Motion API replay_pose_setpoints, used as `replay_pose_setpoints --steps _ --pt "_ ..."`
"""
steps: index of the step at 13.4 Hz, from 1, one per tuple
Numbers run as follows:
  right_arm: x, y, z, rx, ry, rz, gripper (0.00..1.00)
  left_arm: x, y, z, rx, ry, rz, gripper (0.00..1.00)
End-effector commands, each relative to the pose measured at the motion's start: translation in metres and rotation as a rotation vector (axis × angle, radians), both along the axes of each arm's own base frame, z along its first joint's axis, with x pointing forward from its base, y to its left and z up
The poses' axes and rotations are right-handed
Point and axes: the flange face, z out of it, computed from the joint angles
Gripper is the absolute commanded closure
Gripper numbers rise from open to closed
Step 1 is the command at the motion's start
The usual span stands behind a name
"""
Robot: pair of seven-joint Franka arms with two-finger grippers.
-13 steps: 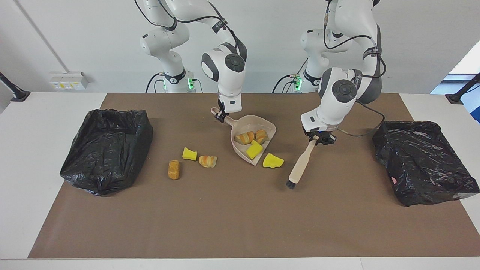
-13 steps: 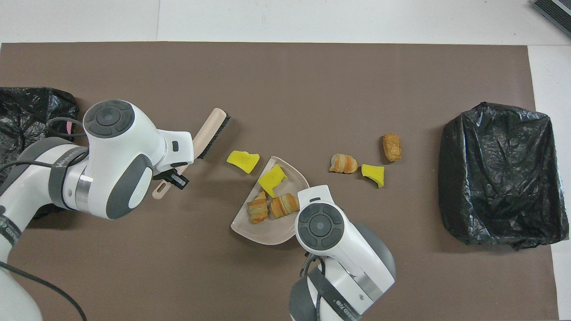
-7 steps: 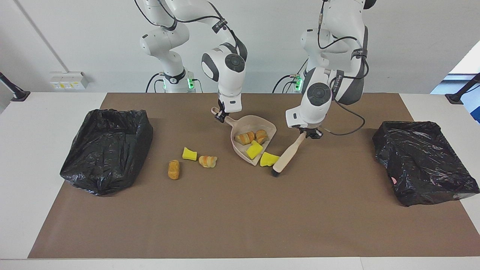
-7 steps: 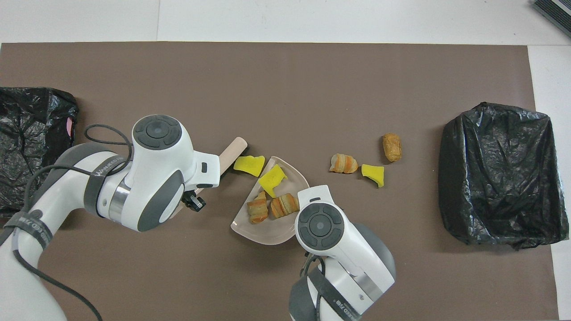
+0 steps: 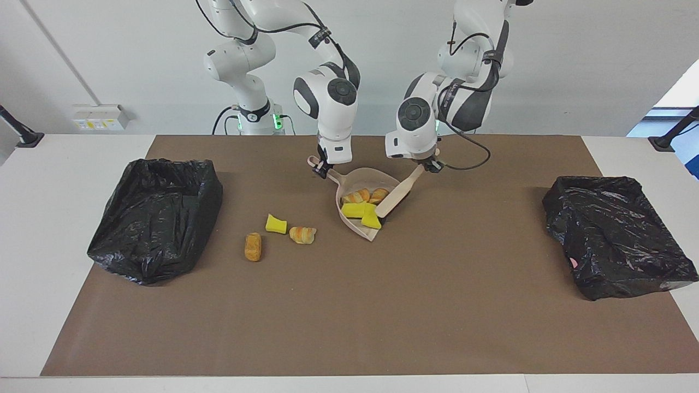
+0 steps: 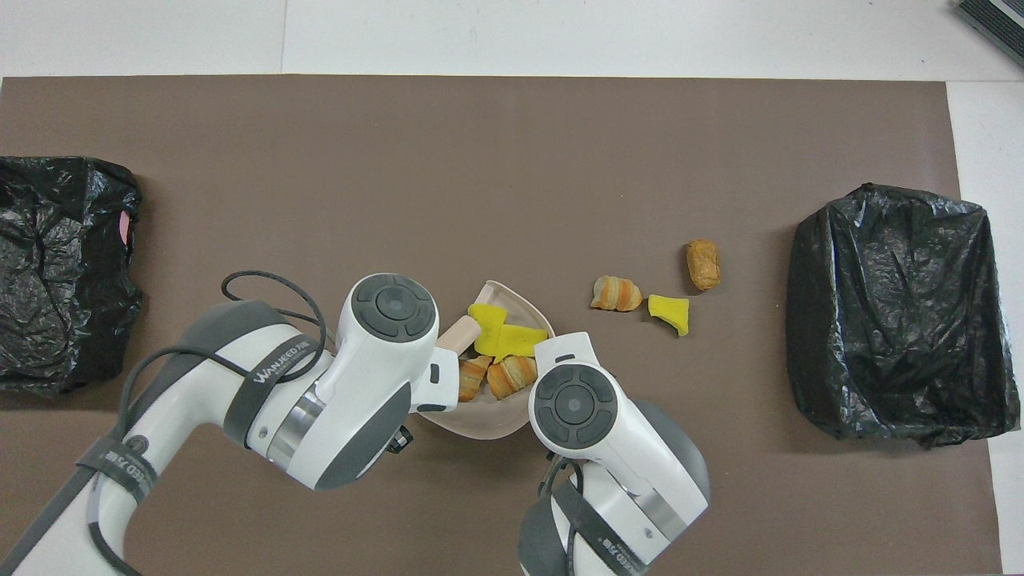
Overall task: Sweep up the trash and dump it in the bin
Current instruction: 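Sweep the yellow sponges into the dustpan with the left gripper's brush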
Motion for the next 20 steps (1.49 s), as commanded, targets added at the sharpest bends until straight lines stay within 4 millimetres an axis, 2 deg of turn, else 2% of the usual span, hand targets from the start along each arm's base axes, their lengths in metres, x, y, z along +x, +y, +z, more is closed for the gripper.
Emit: replay_pose_setpoints --steps 1,2,4,6,8,10,14,16,18,20 --pt "-0.001 0.0 -0.002 0.017 0.005 0.0 1.0 -0.026 -0.017 0.007 0.021 -0.015 0.065 1.0" --pt "-0.001 0.0 -0.002 0.017 0.005 0.0 1.0 -0.036 -0.025 0.008 0.046 -0.02 0.083 1.0" --pt "-0.001 0.0 -0.002 0.018 0.004 0.001 1.0 -0.042 -0.024 0.016 0.086 -0.024 0.132 1.0" --pt "0.0 0.0 -0.001 0.019 0.001 0.001 1.0 -0.049 -0.018 0.04 0.095 -0.047 0.139 1.0" --pt "0.0 0.0 -0.001 0.02 0.002 0.002 1.0 -0.052 -0.014 0.054 0.096 -0.076 0.185 1.0" --pt "0.0 0.0 -0.001 0.02 0.002 0.002 1.0 -0.055 -0.012 0.057 0.124 -0.111 0.265 1.0" --pt "0.0 0.0 -0.002 0.019 0.003 0.001 1.0 -0.069 -0.008 0.062 0.159 -0.117 0.284 1.0" --pt "0.001 0.0 -0.002 0.02 0.002 0.001 1.0 -0.081 -0.005 0.075 0.152 -0.147 0.28 1.0" --pt "0.005 0.004 0.002 0.024 -0.005 0.001 1.0 -0.083 0.001 0.087 0.139 -0.158 0.307 1.0" --pt "0.009 0.007 0.011 0.029 -0.017 -0.018 1.0 -0.096 0.011 0.087 0.166 -0.191 0.431 1.0"
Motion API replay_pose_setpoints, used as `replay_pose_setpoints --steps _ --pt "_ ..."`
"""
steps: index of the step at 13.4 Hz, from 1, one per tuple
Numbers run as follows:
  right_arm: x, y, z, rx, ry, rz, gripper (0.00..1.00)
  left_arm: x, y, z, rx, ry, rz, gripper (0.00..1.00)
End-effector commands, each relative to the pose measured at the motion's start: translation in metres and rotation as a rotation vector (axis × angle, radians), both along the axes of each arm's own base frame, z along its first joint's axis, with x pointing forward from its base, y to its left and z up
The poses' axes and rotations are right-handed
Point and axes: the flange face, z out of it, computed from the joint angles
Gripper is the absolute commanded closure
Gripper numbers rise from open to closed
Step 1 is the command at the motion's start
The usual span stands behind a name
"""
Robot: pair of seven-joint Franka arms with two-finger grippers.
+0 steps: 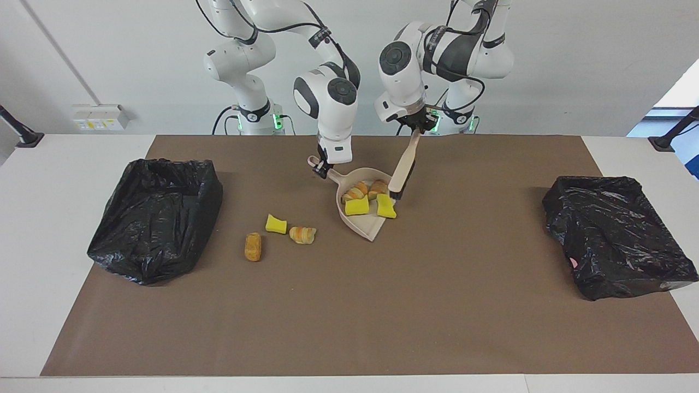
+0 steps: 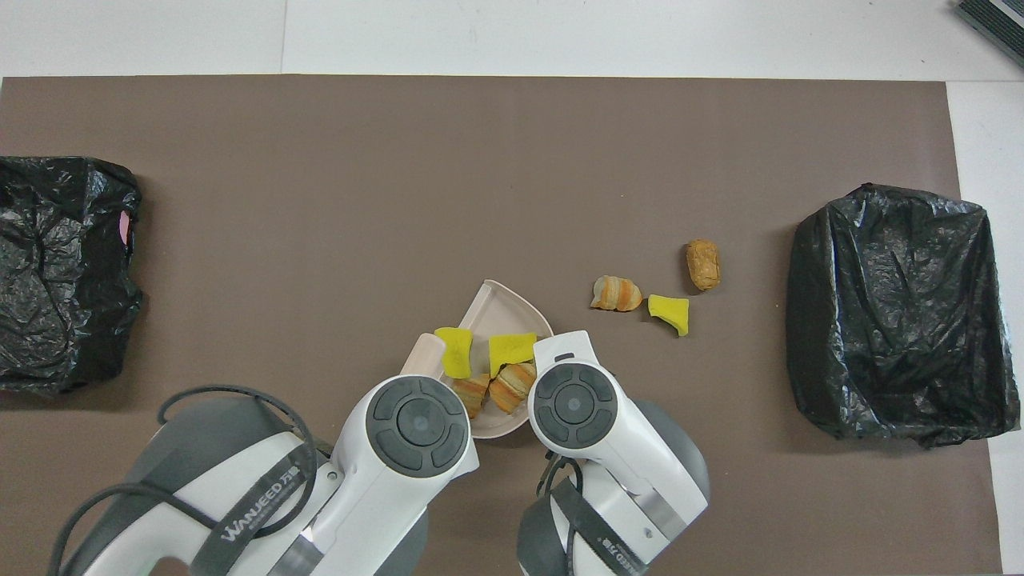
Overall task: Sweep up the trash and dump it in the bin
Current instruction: 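Sweep the yellow sponges into the dustpan with the left gripper's brush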
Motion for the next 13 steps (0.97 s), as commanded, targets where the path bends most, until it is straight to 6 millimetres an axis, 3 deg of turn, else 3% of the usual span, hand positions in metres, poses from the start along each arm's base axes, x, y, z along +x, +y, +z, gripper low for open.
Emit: replay_pose_setpoints --steps 1,6,7,9,13 --pt "0.006 0.005 0.012 0.028 -0.016 -0.02 1.0 -0.03 0.018 0.002 0.003 -0.047 0.155 1.0" --pt "0.012 -0.007 0.04 0.06 -0.054 -0.048 1.0 -0.056 0.032 -0.015 -0.076 -0.106 0.22 1.0" --pt "0.015 -0.013 0.045 0.065 -0.06 -0.056 1.0 -0.056 0.03 -0.014 -0.096 -0.138 0.228 1.0" --pt "0.022 -0.027 0.059 0.08 -0.08 -0.068 1.0 -0.052 0.032 -0.017 -0.062 -0.216 0.437 1.0" --pt "0.036 -0.06 0.09 0.092 -0.099 -0.104 1.0 -0.061 0.027 -0.024 -0.122 -0.163 0.566 1.0"
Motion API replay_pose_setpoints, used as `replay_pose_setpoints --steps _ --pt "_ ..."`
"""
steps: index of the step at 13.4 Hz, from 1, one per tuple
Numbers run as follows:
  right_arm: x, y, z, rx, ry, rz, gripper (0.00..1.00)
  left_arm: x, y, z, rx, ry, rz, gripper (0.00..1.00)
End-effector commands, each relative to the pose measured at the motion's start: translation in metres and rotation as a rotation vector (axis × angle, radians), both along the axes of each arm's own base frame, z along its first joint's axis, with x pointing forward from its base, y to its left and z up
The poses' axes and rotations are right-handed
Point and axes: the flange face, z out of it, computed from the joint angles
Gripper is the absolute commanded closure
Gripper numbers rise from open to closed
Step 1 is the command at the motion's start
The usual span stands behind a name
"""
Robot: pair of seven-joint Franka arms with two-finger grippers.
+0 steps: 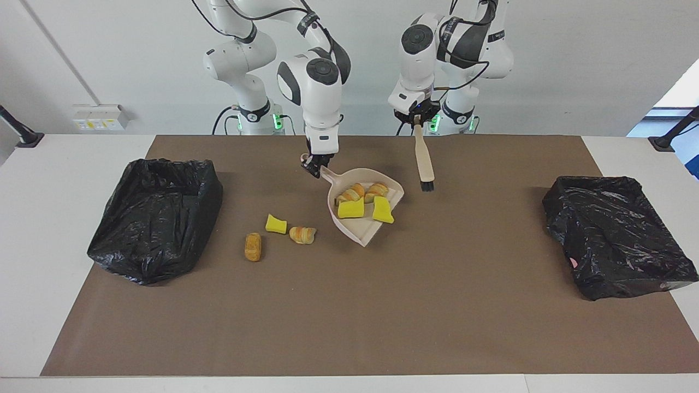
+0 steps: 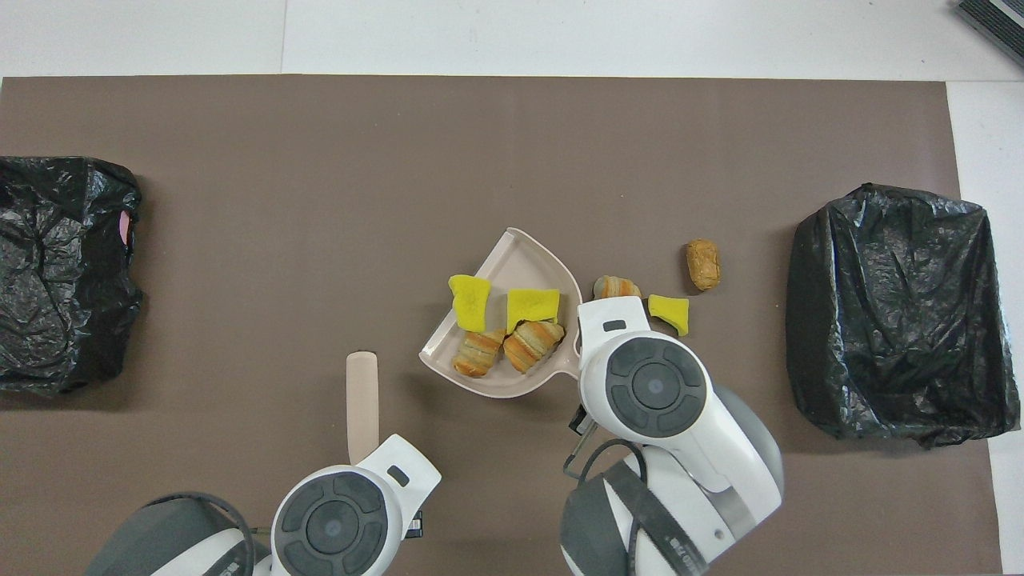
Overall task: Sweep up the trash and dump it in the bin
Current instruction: 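Lift the dustpan with the right gripper toward the black trash bag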
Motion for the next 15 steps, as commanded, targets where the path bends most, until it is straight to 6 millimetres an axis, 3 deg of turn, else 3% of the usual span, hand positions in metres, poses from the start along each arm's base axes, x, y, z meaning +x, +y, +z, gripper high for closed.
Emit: replay_pose_setpoints --steps 1,4,7,12,15 --pt "0.011 -0.029 0.031 0.015 0.007 -0.012 1.0 -0.013 0.002 -0.004 -0.089 -0.002 0.105 1.0" --pt "0.031 -0.073 0.066 0.017 0.011 -0.036 1.0 -0.029 -0.013 -0.012 -0.144 0.011 0.107 1.0" --pt "0.048 -0.128 0.094 0.045 0.03 -0.059 1.0 -0.068 -0.046 -0.038 -0.141 -0.034 0.048 1.0" --pt "0.055 -0.25 0.125 0.059 0.072 -0.054 1.0 -0.109 -0.083 -0.059 -0.177 -0.062 -0.012 1.0" --pt "0.042 -0.348 0.128 0.096 0.109 -0.046 1.0 -0.116 -0.095 -0.076 -0.197 -0.048 -0.022 1.0"
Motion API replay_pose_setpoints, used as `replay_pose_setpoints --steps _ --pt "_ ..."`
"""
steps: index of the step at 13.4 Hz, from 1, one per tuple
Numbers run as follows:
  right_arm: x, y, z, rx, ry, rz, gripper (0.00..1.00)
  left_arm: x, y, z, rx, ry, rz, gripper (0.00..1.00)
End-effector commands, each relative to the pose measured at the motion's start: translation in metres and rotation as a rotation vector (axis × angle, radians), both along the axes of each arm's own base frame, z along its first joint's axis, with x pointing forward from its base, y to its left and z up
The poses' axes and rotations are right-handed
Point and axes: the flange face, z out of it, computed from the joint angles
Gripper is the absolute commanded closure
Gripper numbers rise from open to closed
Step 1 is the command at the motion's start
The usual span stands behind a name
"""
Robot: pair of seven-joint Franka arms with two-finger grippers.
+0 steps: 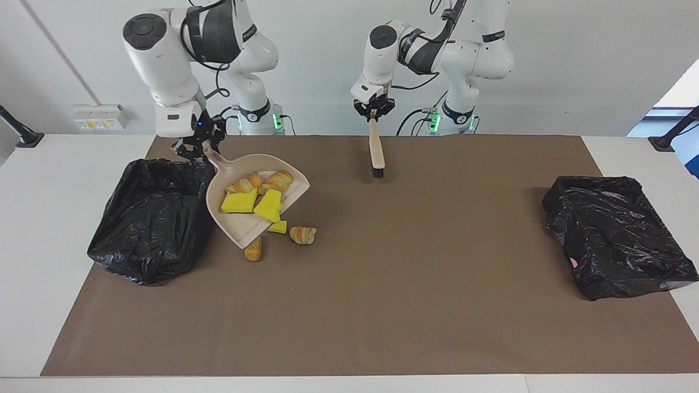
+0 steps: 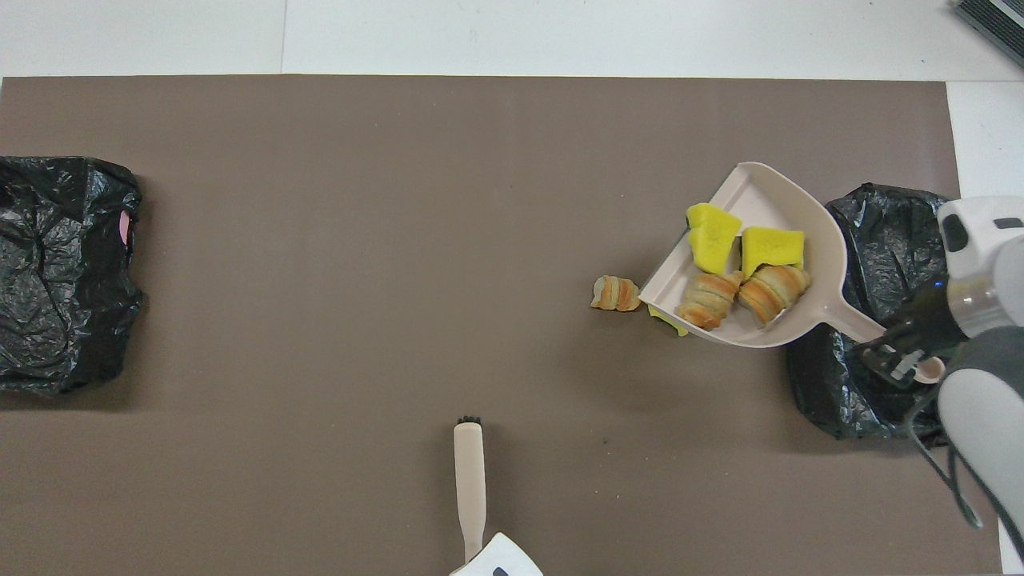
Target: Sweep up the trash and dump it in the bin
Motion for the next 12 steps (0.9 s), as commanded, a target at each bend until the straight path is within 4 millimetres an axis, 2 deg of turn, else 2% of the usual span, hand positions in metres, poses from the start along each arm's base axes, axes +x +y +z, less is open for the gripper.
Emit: replay_pose_setpoints --steps 1,4,7,10,12 --pt "-0.017 -0.081 0.009 0.063 0.0 0.033 1.0 -0.005 -0.005 -0.013 -0.032 0.031 0.032 1.0" --pt "-0.044 -0.153 0.01 -0.005 0.034 0.075 1.0 -0.003 -0.004 -0.015 -0.031 0.047 0.038 1.0" --pt "-0.058 -0.205 0.02 -0.171 0.03 0.153 1.0 -0.005 -0.003 -0.016 -0.03 0.054 0.035 1.0" --pt "-0.055 -0.219 0.022 -0.363 0.064 0.242 1.0 -0.006 -0.007 -0.03 -0.023 0.088 0.022 1.0" --pt "-0.043 -0.225 0.009 -0.483 0.078 0.308 1.0 -0.005 -0.007 -0.032 -0.023 0.095 0.019 0.85"
